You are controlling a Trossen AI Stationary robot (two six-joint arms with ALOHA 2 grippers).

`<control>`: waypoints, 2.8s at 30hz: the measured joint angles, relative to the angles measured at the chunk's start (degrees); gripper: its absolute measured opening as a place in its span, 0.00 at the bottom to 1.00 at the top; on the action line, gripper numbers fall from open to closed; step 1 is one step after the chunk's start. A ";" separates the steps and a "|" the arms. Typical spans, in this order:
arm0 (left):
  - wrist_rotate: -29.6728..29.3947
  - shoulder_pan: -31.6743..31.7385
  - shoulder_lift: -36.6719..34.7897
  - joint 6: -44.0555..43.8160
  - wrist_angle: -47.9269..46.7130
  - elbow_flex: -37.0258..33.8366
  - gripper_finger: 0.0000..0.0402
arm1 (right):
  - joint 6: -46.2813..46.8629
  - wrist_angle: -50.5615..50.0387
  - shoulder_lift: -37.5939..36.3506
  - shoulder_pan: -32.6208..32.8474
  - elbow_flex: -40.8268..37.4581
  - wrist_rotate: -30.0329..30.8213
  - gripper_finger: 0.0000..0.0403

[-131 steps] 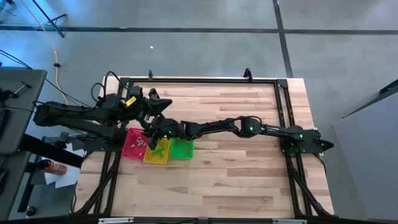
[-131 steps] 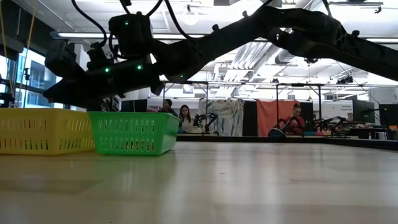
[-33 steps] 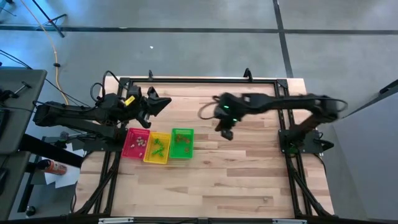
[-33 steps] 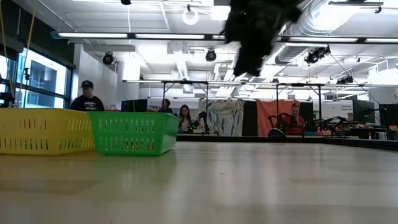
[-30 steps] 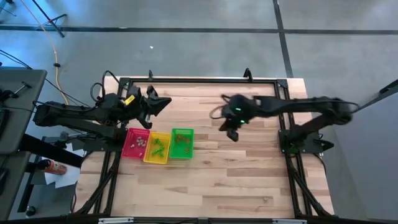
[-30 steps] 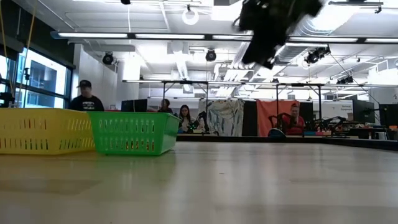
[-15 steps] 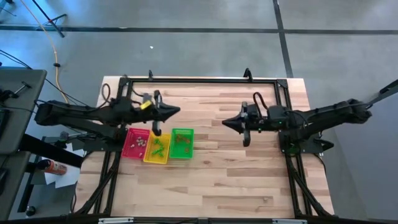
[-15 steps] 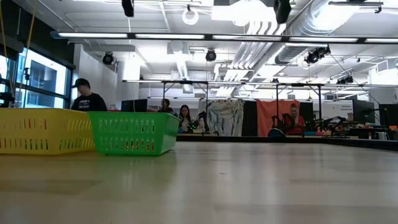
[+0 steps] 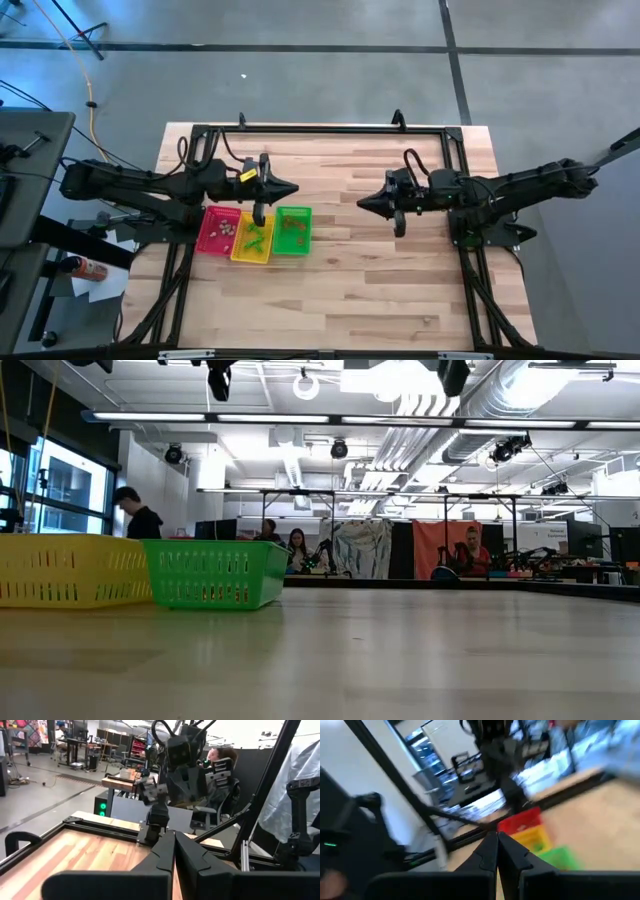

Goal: Sort Halloween decoration
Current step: Put the white skull toy into the red bin

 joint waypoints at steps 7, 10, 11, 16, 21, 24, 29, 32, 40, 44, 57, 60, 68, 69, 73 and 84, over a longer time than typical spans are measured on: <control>-0.15 0.00 0.00 -1.87 0.02 0.00 0.00 | 21.08 -10.92 0.00 1.23 0.00 -10.70 0.00; -0.15 0.00 0.00 -1.87 0.02 0.00 0.00 | 27.68 -17.46 0.00 5.69 0.00 -13.52 0.00; -0.15 0.00 0.00 -1.87 0.02 0.00 0.00 | 29.47 -18.86 0.01 7.65 0.00 -13.89 0.00; -0.15 0.00 0.00 -1.87 -0.04 0.00 0.00 | 36.92 -21.44 0.17 19.11 0.20 -14.79 0.00; -0.14 0.00 -0.02 -1.86 -0.13 0.00 0.00 | 42.95 -36.79 2.29 30.01 8.80 -11.99 0.00; -0.13 0.00 -0.02 -1.85 -0.54 0.00 0.00 | 46.69 -52.37 7.49 35.61 16.58 -10.89 0.00; -0.13 0.00 -0.02 -0.87 -2.20 0.00 0.00 | 50.31 -66.39 19.16 42.86 24.25 -10.85 0.00; -0.13 0.00 -0.02 -0.87 -3.12 0.00 0.00 | 52.03 -65.74 24.71 45.25 25.08 -10.93 0.00; -0.13 0.00 -0.02 -0.85 -3.43 0.00 0.00 | 58.11 -62.19 33.03 48.01 25.11 -9.21 0.23; -0.11 -0.01 -0.02 -0.86 -3.41 0.00 0.00 | 61.51 -62.19 35.44 49.53 25.11 -6.03 0.42; -0.11 0.00 -0.02 -0.85 -3.45 0.00 0.00 | 70.45 -55.76 38.49 57.35 16.18 -0.83 0.64; -0.10 0.00 -0.02 -0.89 -3.49 0.00 0.00 | 71.58 -54.57 38.49 56.74 13.76 -0.54 0.64; 0.11 -0.11 -0.02 -2.42 -4.50 0.00 0.00 | 68.19 -46.32 38.59 56.25 10.58 -0.80 0.64; 0.11 -0.15 -0.02 -2.44 -4.55 0.00 0.00 | 68.15 -46.38 38.82 56.25 10.49 -0.81 0.64; 0.12 -0.15 -0.02 -2.42 -4.57 0.00 0.00 | 68.15 -46.27 40.15 55.90 10.60 -1.01 0.64; 0.11 -0.15 -0.02 -2.40 -4.62 0.00 0.00 | 72.03 -46.72 41.48 54.10 10.62 -2.34 0.60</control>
